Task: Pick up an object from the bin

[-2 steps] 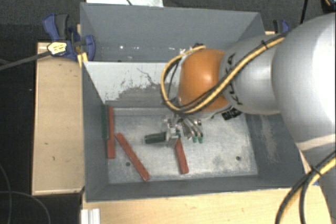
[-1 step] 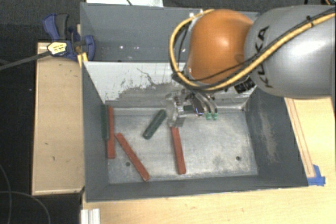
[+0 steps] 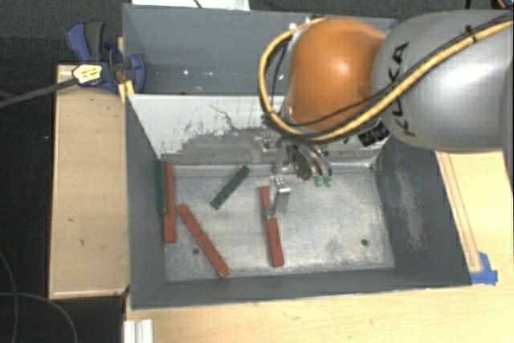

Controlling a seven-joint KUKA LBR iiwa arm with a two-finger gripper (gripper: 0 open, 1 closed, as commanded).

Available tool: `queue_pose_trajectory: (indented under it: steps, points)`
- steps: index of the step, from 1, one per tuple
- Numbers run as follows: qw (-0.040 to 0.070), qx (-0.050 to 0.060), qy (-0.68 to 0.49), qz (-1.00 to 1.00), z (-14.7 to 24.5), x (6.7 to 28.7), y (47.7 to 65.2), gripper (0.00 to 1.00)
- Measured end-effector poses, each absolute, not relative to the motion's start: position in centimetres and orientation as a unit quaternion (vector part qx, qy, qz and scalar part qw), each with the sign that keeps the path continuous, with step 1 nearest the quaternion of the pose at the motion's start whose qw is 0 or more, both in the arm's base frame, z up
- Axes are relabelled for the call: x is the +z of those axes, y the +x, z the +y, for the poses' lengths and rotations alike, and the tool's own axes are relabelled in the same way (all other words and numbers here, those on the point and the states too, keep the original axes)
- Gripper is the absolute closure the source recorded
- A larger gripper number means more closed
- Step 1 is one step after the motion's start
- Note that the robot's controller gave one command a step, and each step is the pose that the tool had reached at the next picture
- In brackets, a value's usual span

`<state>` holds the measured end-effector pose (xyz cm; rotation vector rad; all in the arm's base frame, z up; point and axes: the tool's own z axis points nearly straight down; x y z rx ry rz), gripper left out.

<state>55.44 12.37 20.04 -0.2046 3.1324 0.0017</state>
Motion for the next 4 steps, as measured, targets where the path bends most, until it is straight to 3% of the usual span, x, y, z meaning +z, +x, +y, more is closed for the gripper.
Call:
queue_pose_trajectory:
  steps: [1,2,3,4]
  points:
    - [-0.002,-0.001,-0.119,0.993,4.7,6.6,57.0,0.00]
    - [0.003,0.001,-0.293,0.956,10.5,7.1,56.6,0.00]
    - [0.004,0.002,-0.264,0.964,17.2,8.3,55.4,0.00]
    - [0.003,0.001,-0.260,0.966,16.7,8.2,55.4,1.00]
